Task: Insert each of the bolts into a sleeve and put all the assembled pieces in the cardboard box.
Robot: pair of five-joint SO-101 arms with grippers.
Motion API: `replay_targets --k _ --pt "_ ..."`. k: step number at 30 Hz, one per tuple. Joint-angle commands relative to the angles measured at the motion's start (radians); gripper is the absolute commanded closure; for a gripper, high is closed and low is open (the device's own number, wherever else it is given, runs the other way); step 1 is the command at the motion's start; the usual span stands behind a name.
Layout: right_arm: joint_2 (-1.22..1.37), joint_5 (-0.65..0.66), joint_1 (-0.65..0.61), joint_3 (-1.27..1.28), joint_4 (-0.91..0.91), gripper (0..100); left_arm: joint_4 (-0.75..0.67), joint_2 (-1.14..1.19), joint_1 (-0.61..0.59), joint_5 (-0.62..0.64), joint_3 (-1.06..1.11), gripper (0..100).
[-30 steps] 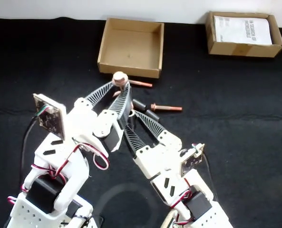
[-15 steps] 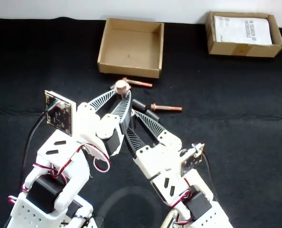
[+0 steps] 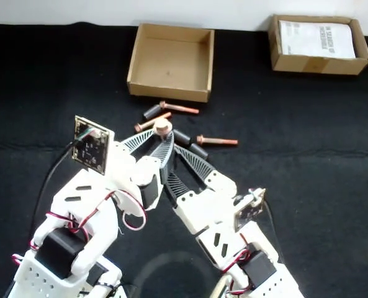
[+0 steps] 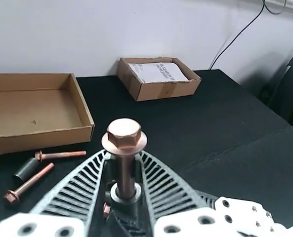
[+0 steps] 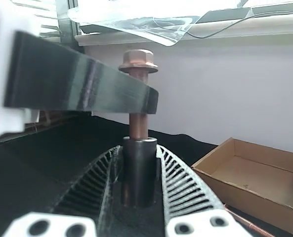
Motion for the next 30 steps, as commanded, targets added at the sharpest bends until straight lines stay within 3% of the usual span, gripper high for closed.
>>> replay_targets --k 1,7,20,26,30 --pt "-0.015 0.049 0.015 0.137 -0.001 99.1 0.018 -0.002 0.012 -0.046 -0.054 90" --pt "-0.015 0.051 0.015 0.137 -0.001 99.1 0.098 -0.005 0.010 -0.049 -0.059 75" --pt "-0.015 0.054 0.090 0.134 -0.001 99.1 0.359 -0.007 -0.229 -0.052 -0.237 75" --pt "-0.004 0.048 0.176 0.018 0.008 99.1 0.416 -0.007 -0.378 -0.051 -0.225 75" --pt "-0.004 0.048 0.248 -0.088 0.125 99.1 0.417 -0.007 -0.443 -0.051 -0.139 75"
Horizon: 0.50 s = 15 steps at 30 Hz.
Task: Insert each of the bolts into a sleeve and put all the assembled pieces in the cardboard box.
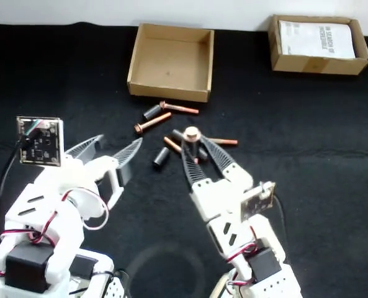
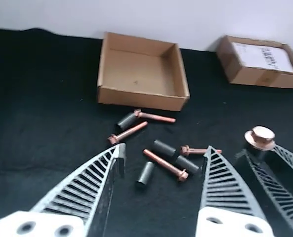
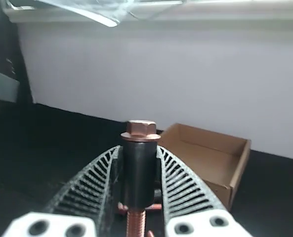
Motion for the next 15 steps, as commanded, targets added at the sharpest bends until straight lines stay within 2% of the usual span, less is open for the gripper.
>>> replay_targets --k 1,6,12,15 --pt "-0.004 0.005 0.064 -0.108 0.077 99.1 0.002 0.005 -0.056 -0.003 0.059 75" --pt "0.119 0.005 0.079 -0.294 0.160 99.1 -0.038 0.005 -0.079 0.002 0.183 75" --pt "0.478 -0.012 0.142 -0.588 0.160 99.1 -0.180 0.005 -0.077 0.003 0.351 75" --pt "0.667 -0.058 0.199 -0.757 0.163 99.1 -0.310 0.005 -0.074 0.003 0.478 75"
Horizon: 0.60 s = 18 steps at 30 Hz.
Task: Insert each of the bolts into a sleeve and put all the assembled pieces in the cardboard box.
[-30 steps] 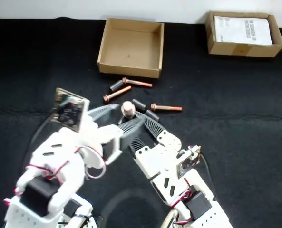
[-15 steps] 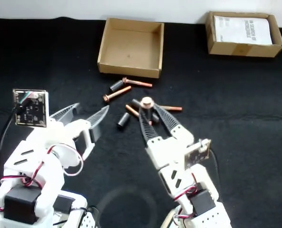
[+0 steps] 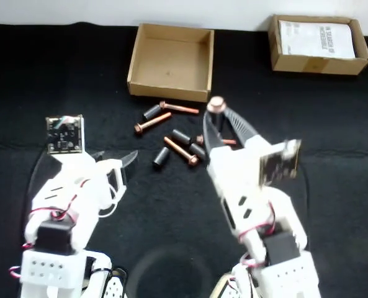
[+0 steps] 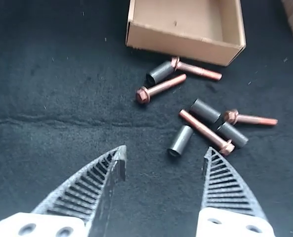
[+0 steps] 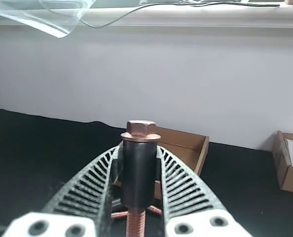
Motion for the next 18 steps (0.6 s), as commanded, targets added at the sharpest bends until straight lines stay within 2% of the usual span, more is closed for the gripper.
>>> replay_targets --k 1,5,8,12,18 --pt "0.229 -0.034 0.074 -0.255 0.002 99.1 -0.169 -0.004 -0.005 0.000 0.124 75" --pt "0.452 -0.037 0.102 -0.476 0.091 99.1 -0.284 -0.004 -0.007 0.000 0.239 75" --pt "0.601 -0.040 0.099 -0.616 0.128 99.1 -0.282 0.004 -0.007 0.000 0.259 75" --pt "0.792 -0.109 0.099 -0.773 0.139 99.1 -0.282 0.004 -0.005 0.000 0.272 75" --pt "1.121 -0.110 0.099 -1.181 0.401 99.1 -0.292 0.004 -0.005 0.000 0.269 74"
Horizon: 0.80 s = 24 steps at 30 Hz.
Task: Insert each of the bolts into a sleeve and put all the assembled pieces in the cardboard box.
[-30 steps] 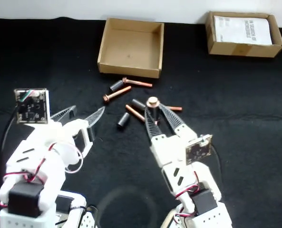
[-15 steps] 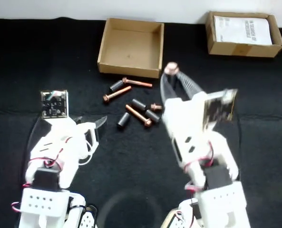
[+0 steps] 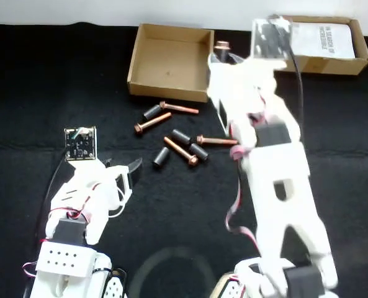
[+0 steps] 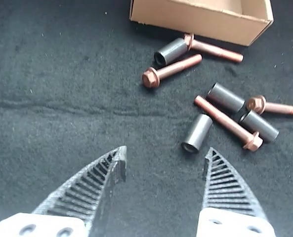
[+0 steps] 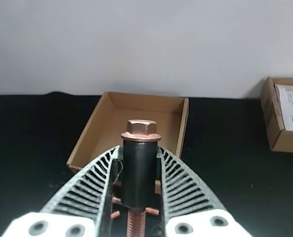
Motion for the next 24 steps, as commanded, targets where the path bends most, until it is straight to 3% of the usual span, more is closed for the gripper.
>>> replay_targets --k 1,6,12,24 --pt "0.186 -0.012 0.008 -0.343 0.159 99.1 -0.031 0.004 -0.005 0.000 -0.008 74" --pt "0.472 -0.012 0.008 -0.745 0.361 99.1 -0.120 0.004 -0.010 0.000 0.065 74" --pt "0.756 -0.011 0.008 -1.121 0.472 99.1 -0.175 0.004 -0.031 -0.002 0.153 74" --pt "1.110 -0.009 0.013 -1.391 0.367 99.1 -0.173 -0.004 -0.150 0.000 0.216 74"
